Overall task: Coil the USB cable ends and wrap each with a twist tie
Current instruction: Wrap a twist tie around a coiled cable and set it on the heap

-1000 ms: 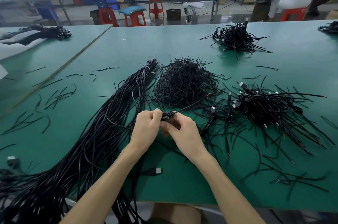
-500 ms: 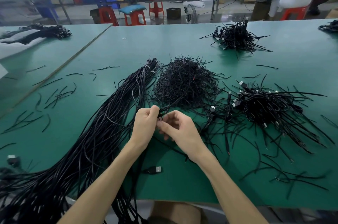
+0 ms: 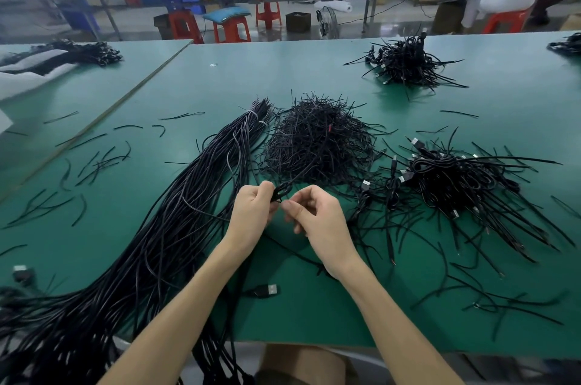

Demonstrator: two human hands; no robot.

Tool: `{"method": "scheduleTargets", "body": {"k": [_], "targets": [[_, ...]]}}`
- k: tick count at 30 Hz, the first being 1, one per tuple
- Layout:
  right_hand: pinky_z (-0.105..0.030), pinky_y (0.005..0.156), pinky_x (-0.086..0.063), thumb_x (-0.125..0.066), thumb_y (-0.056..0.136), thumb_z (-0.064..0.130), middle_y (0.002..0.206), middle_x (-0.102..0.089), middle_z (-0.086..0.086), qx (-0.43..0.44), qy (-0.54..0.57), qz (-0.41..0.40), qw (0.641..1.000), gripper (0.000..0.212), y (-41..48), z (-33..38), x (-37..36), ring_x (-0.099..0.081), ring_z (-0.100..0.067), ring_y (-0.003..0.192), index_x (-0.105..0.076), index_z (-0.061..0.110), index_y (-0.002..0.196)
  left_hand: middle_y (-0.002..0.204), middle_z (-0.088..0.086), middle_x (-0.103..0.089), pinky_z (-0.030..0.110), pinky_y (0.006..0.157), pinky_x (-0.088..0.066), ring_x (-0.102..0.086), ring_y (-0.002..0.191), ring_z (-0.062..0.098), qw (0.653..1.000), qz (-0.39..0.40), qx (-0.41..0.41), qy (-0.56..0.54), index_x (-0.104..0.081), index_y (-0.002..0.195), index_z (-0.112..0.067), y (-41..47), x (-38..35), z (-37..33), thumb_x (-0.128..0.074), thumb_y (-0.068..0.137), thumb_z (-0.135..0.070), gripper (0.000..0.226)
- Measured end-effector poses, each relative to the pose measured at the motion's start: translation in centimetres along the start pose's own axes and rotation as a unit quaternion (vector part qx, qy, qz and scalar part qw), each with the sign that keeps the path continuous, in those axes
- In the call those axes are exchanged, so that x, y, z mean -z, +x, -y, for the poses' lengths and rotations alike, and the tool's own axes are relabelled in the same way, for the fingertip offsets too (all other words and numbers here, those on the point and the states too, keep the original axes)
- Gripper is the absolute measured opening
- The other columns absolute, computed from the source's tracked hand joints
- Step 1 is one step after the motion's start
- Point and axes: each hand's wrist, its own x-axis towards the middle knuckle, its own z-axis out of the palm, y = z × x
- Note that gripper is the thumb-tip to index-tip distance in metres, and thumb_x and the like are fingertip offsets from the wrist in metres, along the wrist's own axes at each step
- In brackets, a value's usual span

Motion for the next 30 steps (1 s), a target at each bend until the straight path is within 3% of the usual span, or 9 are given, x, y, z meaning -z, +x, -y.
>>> {"method": "scheduleTargets", "body": {"k": [8, 13, 18, 30], "targets": [[-0.016, 0.053, -0.043, -0.072, 0.094, 0.018, 0.077, -0.070, -0.002, 0.001, -0.004, 0.011, 1.000, 0.010, 0.08, -0.05, -0.15, -0.059, -0.010, 0.057, -0.063, 0.015, 0.090, 0.045, -0.002, -0.032, 0.023, 0.042, -0.017, -0.021, 0.043, 0.015, 1.000, 0.029, 0.004, 0.011, -0.038, 0.056, -0.010, 0.11, 0.11, 0.14, -0.042, 0.086, -0.026, 0.034], [-0.015, 0.054, -0.044, -0.072, 0.094, 0.015, 0.088, -0.073, -0.007, 0.001, 0.014, 0.014, 1.000, 0.008, 0.12, -0.14, -0.17, -0.062, -0.010, 0.064, -0.064, 0.015, 0.094, 0.053, 0.009, -0.031, 0.024, 0.042, -0.017, -0.022, 0.044, 0.016, 1.000, 0.012, 0.002, 0.021, -0.038, 0.054, 0.000, 0.17, 0.04, 0.31, -0.043, 0.085, -0.027, 0.042], [-0.026, 0.053, -0.047, -0.076, 0.090, 0.024, 0.079, -0.070, -0.001, -0.014, 0.014, -0.027, 0.999, 0.017, 0.21, -0.57, -0.12, -0.063, -0.013, 0.063, -0.062, 0.017, 0.095, 0.047, -0.002, -0.033, 0.022, 0.040, -0.019, -0.022, 0.042, 0.013, 1.000, 0.019, 0.005, 0.007, -0.042, 0.058, -0.008, 0.08, -0.03, 0.20, -0.043, 0.085, -0.026, 0.032], [-0.036, 0.056, -0.053, -0.070, 0.095, 0.019, 0.078, -0.072, -0.004, 0.009, -0.030, -0.007, 0.999, 0.005, 0.10, -0.23, -0.10, -0.067, -0.025, 0.067, -0.068, 0.021, 0.092, 0.052, 0.002, -0.030, 0.023, 0.041, -0.018, -0.020, 0.043, 0.014, 0.999, 0.032, 0.004, 0.006, -0.042, 0.057, 0.000, 0.08, -0.01, 0.07, -0.041, 0.086, -0.026, 0.039]]}}
